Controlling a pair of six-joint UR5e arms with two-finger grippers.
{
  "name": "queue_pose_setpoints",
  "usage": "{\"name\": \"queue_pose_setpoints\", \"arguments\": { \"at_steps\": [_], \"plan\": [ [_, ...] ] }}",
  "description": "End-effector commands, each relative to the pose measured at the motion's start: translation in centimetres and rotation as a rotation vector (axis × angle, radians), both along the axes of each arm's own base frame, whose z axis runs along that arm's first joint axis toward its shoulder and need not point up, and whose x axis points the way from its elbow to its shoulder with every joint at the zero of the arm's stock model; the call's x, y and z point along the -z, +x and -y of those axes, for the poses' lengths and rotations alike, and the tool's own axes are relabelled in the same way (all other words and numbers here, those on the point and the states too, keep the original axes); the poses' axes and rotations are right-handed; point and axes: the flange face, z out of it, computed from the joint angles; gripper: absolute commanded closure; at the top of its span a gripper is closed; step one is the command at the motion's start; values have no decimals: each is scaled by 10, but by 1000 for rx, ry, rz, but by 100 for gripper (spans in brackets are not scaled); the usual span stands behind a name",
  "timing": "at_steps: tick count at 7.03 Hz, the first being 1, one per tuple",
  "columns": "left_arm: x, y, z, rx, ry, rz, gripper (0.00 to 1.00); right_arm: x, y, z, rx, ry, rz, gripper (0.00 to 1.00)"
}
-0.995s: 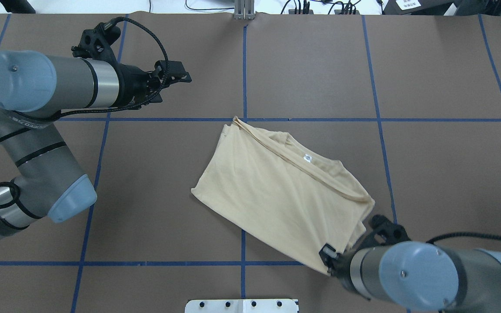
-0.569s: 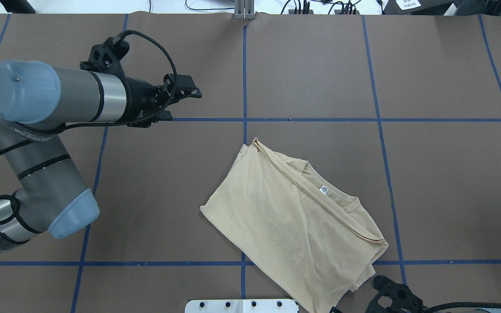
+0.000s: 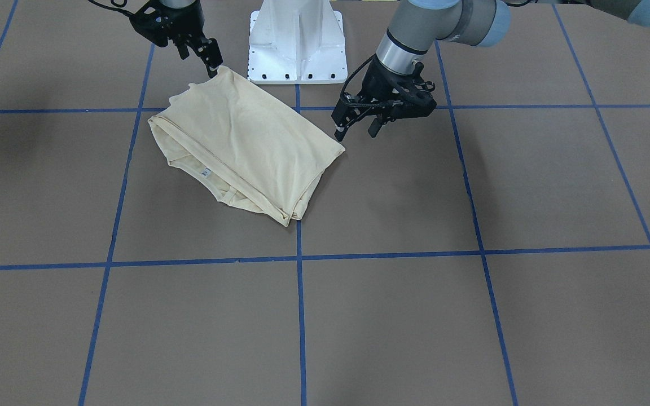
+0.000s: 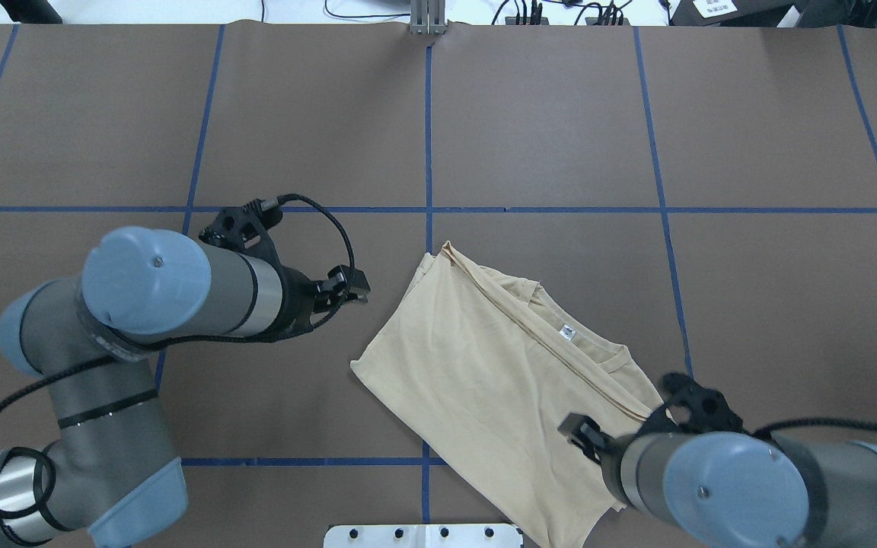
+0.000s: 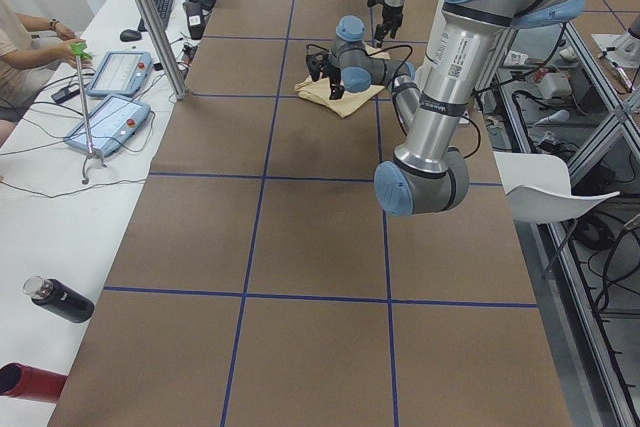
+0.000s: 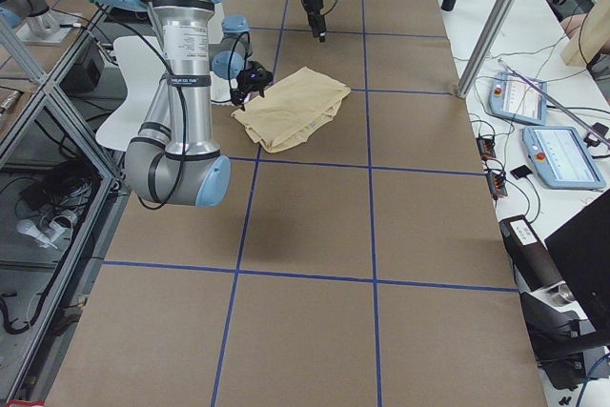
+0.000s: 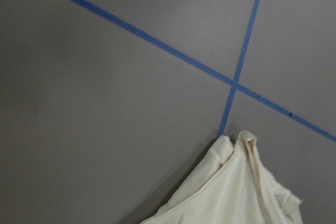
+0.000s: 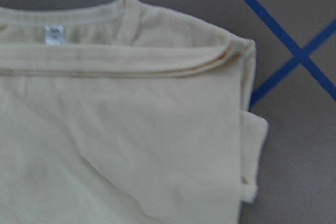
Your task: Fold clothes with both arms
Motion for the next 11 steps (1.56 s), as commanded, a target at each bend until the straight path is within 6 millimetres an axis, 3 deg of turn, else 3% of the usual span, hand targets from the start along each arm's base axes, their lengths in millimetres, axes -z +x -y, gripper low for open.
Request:
{"name": "queue_pose_setpoints", "arguments": {
  "at_steps": [1,2,5,11],
  "plan": [
    [-19,36,-28,-39,4,55,18,17,-6,112,-67,42,-1,0],
    [-23,42,-26,-43,7,65,19,12,-2,133,-64,83,4,0],
    [-43,65,-27,-60,1,80,26,-10,-11,154,-72,89,-10,0],
    [-42,87,-20,-57,4,78,37,-19,-14,159,-71,84,-33,0]
  ]
}}
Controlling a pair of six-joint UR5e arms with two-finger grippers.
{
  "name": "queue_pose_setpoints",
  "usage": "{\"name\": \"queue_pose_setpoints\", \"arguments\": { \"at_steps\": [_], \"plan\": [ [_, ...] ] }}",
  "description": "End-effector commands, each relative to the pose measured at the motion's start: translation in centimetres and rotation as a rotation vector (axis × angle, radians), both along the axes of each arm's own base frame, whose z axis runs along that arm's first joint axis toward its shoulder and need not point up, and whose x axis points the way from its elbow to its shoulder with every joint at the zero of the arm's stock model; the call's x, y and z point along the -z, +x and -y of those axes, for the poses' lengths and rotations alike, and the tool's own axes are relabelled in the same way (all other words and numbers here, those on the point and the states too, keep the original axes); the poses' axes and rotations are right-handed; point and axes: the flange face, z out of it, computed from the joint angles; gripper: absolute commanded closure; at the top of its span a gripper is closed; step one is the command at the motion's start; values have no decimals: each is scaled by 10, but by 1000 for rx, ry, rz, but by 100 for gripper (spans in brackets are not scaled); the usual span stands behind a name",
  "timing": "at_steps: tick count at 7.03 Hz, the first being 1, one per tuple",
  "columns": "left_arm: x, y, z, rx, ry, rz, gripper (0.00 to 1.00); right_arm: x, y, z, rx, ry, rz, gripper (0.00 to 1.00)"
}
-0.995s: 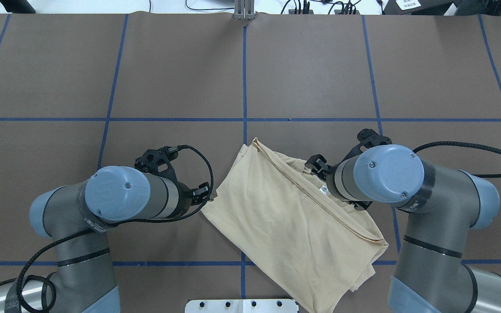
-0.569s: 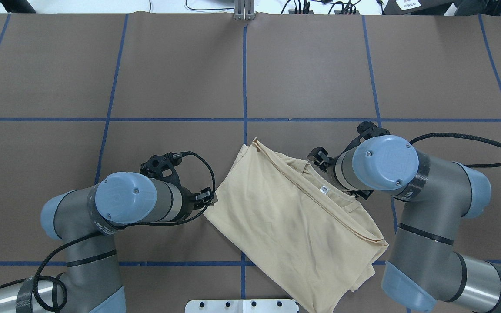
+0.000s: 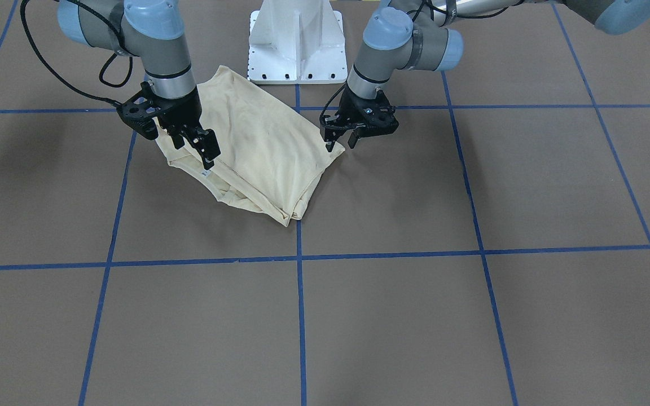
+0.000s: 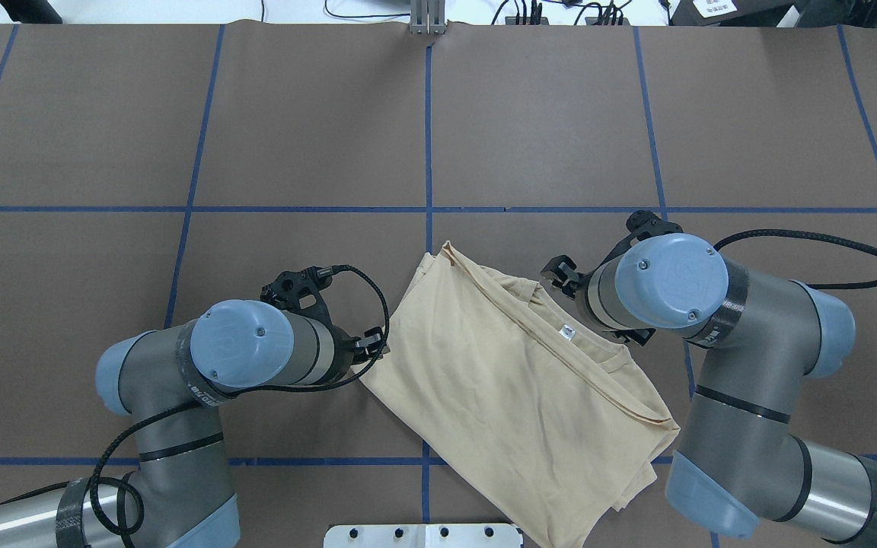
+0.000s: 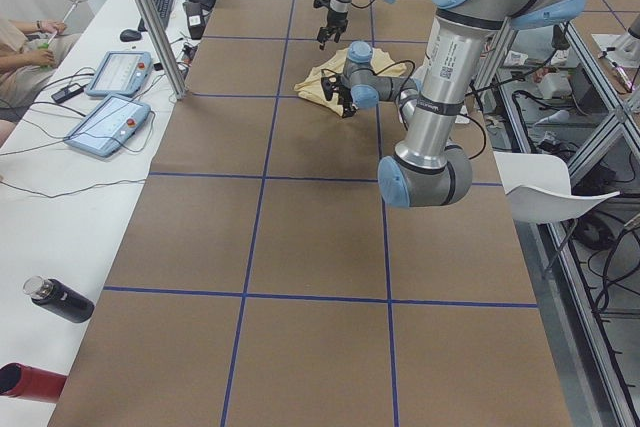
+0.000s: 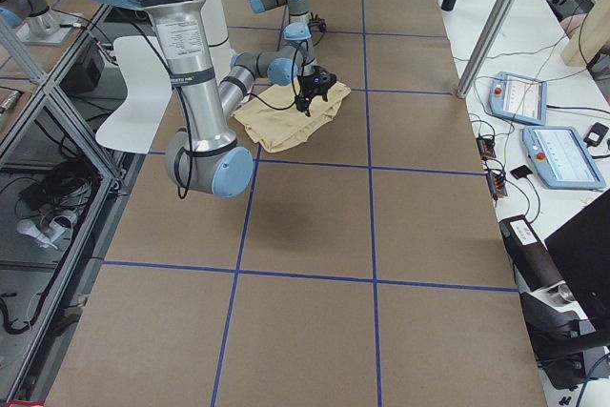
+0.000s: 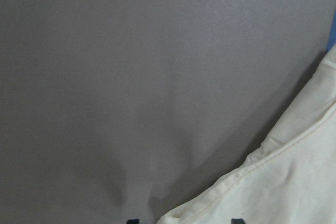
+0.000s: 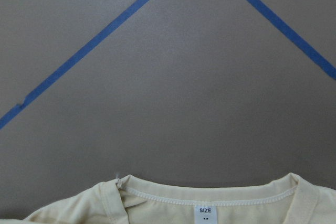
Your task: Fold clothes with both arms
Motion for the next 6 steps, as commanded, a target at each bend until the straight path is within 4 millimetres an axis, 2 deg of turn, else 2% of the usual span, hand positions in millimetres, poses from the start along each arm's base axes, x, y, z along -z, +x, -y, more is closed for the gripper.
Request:
{"name": "queue_pose_setpoints", "arguments": {
  "at_steps": [1,6],
  "plan": [
    [-3,3,1,0,-3,6,39,-1,0,1,-1,0,-1,0],
    [-6,8,-4,-10,-6,12,41,-2,-3,1,0,-4,-5,0]
  ]
}}
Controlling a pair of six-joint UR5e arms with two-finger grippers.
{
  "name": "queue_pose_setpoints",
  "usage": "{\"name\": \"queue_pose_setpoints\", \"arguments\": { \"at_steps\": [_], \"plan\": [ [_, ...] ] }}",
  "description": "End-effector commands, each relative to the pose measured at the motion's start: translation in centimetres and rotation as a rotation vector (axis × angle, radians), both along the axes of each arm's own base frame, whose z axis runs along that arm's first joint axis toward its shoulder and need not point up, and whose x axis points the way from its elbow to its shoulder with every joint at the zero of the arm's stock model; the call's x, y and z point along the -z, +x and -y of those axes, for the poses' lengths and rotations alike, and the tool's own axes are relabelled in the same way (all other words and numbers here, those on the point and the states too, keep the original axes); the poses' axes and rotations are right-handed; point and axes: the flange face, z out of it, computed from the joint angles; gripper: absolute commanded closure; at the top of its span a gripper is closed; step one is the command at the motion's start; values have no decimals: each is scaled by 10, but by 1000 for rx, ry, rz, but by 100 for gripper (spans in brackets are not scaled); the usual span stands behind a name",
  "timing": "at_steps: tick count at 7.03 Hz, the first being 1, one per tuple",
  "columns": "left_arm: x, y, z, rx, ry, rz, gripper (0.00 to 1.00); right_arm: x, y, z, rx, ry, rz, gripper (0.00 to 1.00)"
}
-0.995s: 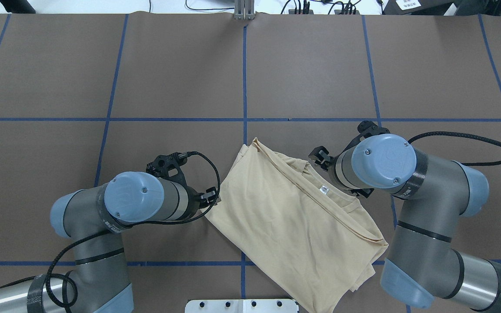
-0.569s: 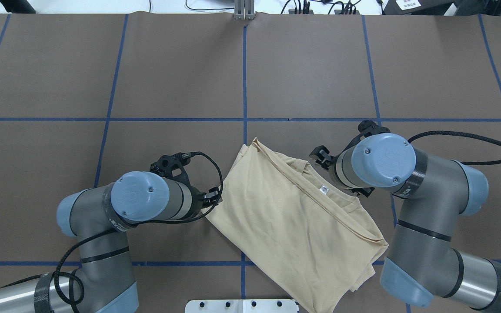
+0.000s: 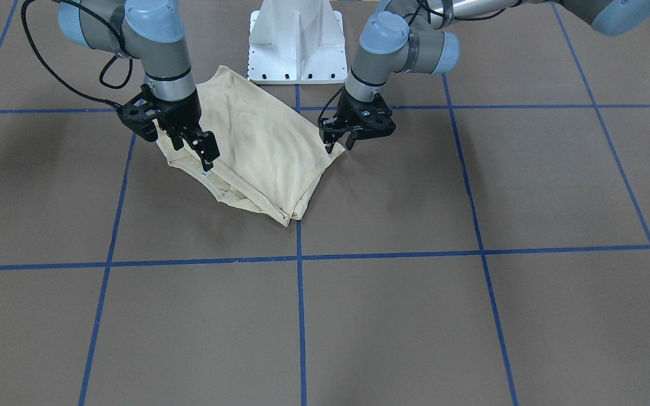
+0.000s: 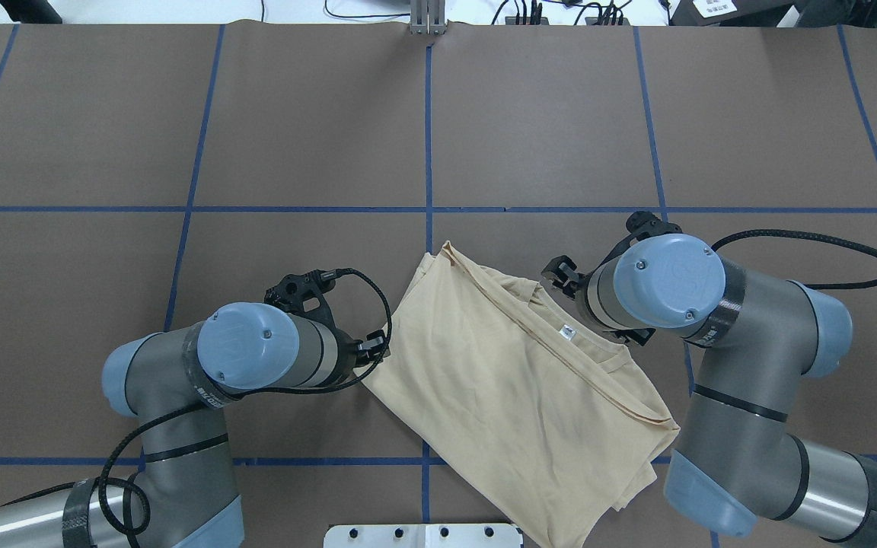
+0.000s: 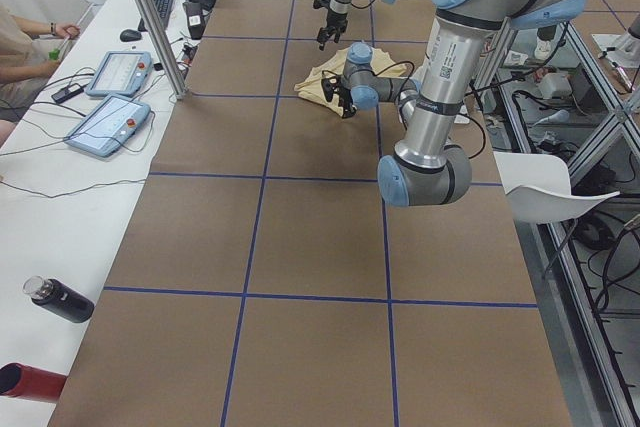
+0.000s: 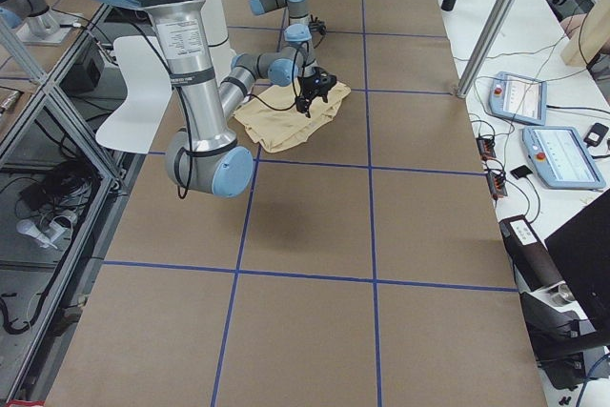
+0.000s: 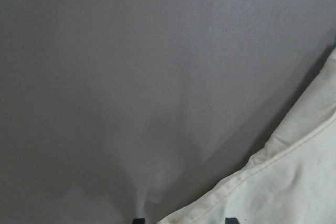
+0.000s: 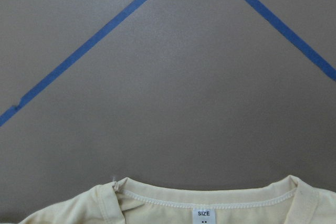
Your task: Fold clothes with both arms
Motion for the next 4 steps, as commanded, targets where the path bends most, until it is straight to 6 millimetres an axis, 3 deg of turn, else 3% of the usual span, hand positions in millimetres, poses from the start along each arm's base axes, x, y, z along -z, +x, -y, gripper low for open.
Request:
{"name": "queue_pose_setpoints", "arguments": {
  "at_steps": [1,2,3,4],
  "plan": [
    [-1,1,-2,-2,-2,3,47,-2,-2,1,0,-3,-5,0],
    [-3,5,-8,-11,-8,6,64,-4,-4,2,1,-5,-10,0],
    [-3,7,-11,-19,-4,8,92,-5,-5,3,1,-5,-12,0],
    [-3,6,-11,-20,-3,7,100,-5,-6,2,2,-5,-12,0]
  ]
}}
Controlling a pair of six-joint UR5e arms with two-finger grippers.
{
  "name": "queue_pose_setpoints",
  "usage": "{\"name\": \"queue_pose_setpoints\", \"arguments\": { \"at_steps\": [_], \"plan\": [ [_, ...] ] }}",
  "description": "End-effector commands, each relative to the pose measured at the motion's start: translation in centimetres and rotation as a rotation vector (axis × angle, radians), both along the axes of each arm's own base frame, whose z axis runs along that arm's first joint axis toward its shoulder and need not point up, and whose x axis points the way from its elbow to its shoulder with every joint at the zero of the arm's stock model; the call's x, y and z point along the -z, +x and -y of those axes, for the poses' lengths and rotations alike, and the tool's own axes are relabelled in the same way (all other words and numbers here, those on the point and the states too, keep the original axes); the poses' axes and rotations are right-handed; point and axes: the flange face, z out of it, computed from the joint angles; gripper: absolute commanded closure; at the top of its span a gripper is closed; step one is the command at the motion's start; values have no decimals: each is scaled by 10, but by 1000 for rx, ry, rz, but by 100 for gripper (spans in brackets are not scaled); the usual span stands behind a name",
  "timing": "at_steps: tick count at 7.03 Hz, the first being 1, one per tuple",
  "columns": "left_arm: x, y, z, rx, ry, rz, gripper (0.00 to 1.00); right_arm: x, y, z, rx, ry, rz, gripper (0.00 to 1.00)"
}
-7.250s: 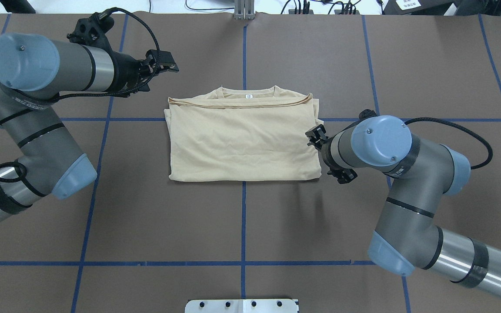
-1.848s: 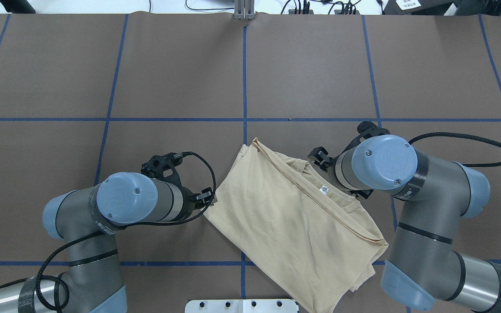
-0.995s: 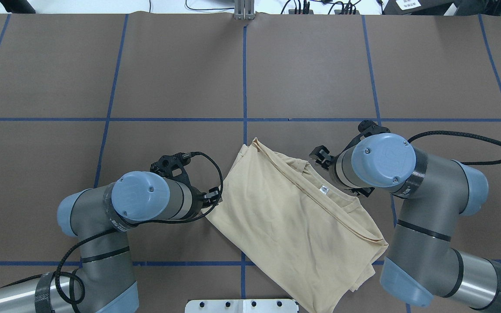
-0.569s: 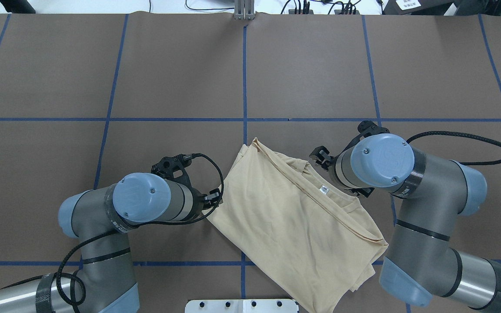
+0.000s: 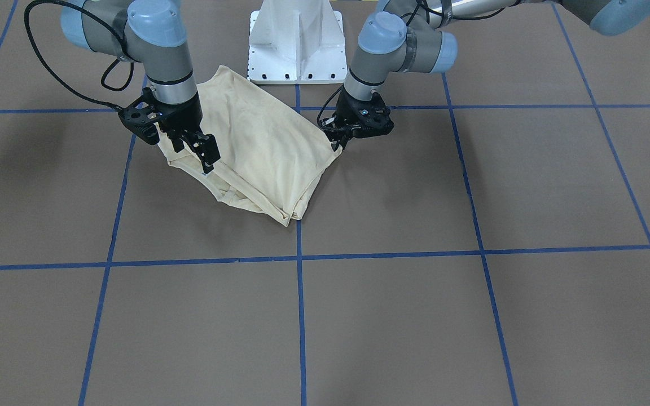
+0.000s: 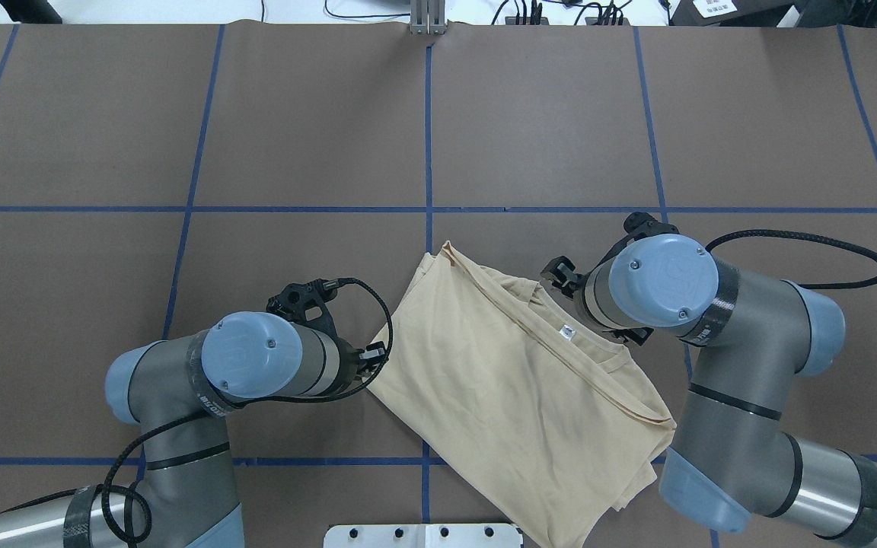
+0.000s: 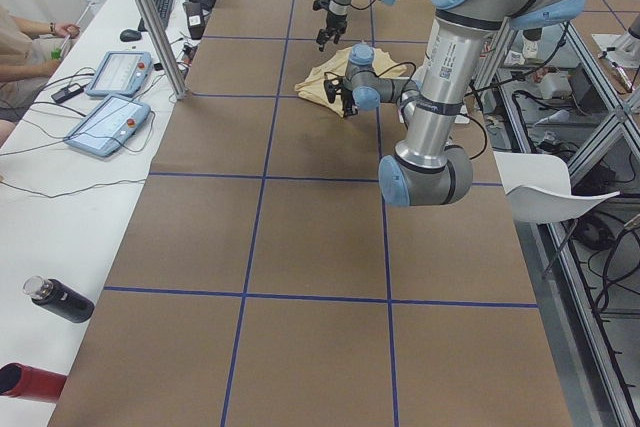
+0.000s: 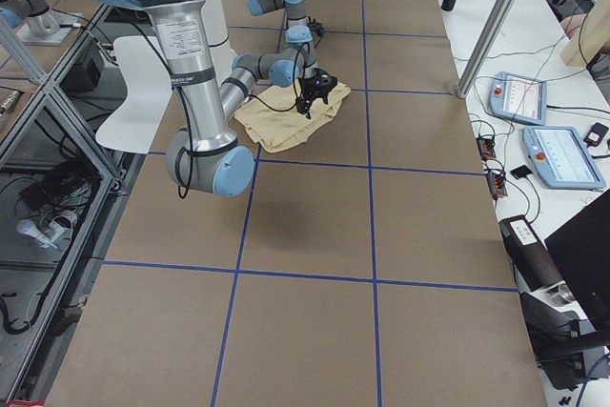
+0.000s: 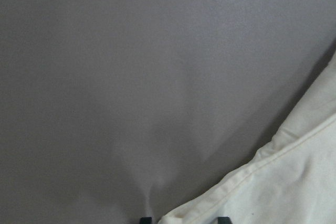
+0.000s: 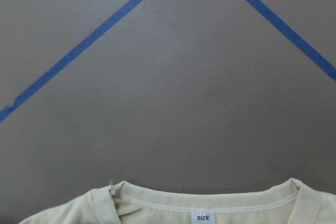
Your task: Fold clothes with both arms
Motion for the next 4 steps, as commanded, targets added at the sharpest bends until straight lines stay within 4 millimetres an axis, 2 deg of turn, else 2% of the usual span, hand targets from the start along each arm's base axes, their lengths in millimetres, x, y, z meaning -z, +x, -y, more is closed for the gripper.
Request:
{"name": "queue_pose_setpoints", "arguments": {
  "at_steps": [1,2,4],
  "plan": [
    [1,-2,1,2,5,0,100,0,0,1,-2,3,2,0],
    [3,-16,27,22,59,8,100,-2,-1,2,-4,4,7,0],
    [5,-59,133,128,217,54,100,-3,-4,2,-3,-2,6,0]
  ]
}}
